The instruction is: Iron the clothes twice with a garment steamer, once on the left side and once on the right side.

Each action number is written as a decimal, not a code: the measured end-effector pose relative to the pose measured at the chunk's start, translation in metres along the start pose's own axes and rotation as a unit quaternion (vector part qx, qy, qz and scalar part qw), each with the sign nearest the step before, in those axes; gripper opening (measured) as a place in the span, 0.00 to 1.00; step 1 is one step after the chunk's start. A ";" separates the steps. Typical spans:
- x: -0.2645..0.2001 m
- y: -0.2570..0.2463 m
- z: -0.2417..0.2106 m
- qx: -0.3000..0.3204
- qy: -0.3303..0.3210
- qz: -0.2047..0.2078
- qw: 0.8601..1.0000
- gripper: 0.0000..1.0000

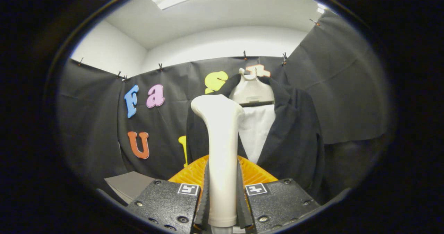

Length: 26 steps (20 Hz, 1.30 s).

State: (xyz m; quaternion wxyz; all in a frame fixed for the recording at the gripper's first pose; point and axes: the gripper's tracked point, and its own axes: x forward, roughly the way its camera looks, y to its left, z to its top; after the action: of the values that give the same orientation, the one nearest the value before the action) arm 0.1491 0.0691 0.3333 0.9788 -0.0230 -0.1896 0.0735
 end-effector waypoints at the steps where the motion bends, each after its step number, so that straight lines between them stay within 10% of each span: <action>1: 0.005 0.004 0.005 -0.004 -0.009 0.001 1.000 0.35; 26: -0.015 -0.019 -0.147 -0.006 0.117 -0.056 0.992 0.36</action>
State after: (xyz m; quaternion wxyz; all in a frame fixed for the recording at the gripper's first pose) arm 0.1930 0.0454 0.1926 0.9967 -0.0272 -0.0752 0.0142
